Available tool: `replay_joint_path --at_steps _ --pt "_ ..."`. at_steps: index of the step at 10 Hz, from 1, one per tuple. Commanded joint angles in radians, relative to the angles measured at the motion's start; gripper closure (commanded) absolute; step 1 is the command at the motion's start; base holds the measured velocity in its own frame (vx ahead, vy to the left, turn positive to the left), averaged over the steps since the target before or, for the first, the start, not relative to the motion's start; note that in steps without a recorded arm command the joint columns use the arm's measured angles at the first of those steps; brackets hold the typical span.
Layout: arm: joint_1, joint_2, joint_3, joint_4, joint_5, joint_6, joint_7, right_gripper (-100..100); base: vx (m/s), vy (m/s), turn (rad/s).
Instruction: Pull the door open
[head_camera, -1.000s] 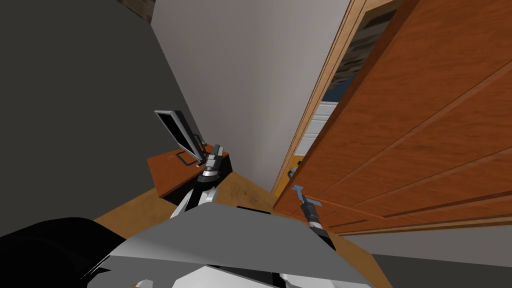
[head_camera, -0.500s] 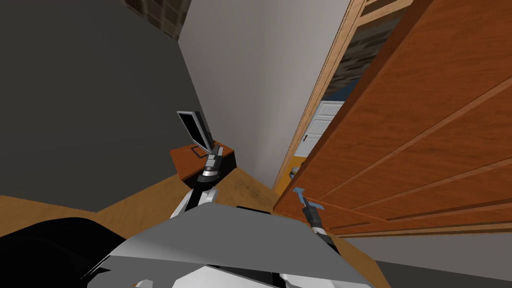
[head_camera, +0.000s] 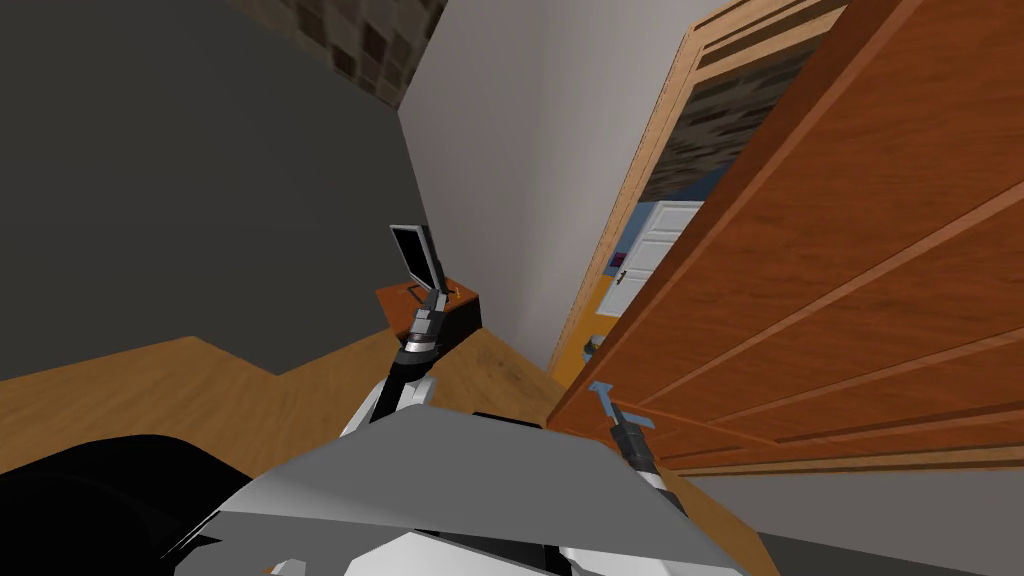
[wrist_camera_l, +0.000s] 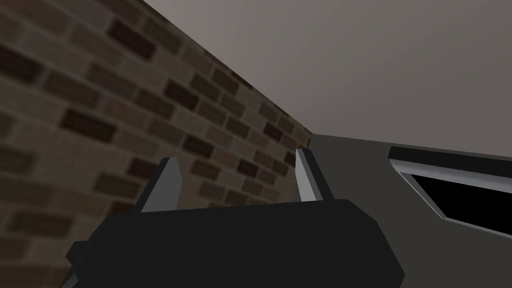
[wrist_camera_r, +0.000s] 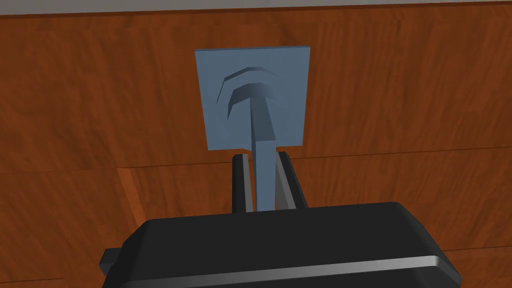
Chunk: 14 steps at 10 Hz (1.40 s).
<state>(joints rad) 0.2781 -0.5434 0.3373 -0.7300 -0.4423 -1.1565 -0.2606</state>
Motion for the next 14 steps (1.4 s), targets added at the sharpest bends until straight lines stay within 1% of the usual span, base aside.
replay_joint_path --at_steps 1,2,3,7,8,11,12,13,14 --pt "0.012 -0.011 0.01 0.01 -0.006 -0.028 -0.008 100 -0.267 -0.075 0.162" --pt "0.006 -0.004 0.009 0.002 -0.002 -0.014 -0.003 100 -0.109 -0.02 0.035" --pt "0.01 -0.006 0.02 0.016 -0.003 -0.032 -0.009 100 -0.161 -0.046 0.171" --pt "0.013 -0.017 0.037 0.044 -0.008 -0.069 -0.022 100 -0.235 -0.06 0.184" --pt "0.014 -0.022 0.043 0.055 -0.011 -0.084 -0.028 100 -0.218 -0.08 0.2" --pt "0.016 -0.03 0.056 0.077 -0.015 -0.114 -0.038 100 -0.247 -0.057 0.19" --pt "0.019 -0.027 0.057 0.064 -0.012 -0.103 -0.034 100 -0.108 -0.022 0.035" --pt "0.019 -0.028 0.067 0.077 -0.015 -0.115 -0.038 100 -0.139 -0.04 0.18" --pt "0.019 -0.028 0.068 0.08 -0.016 -0.118 -0.039 100 -0.209 -0.078 0.16"
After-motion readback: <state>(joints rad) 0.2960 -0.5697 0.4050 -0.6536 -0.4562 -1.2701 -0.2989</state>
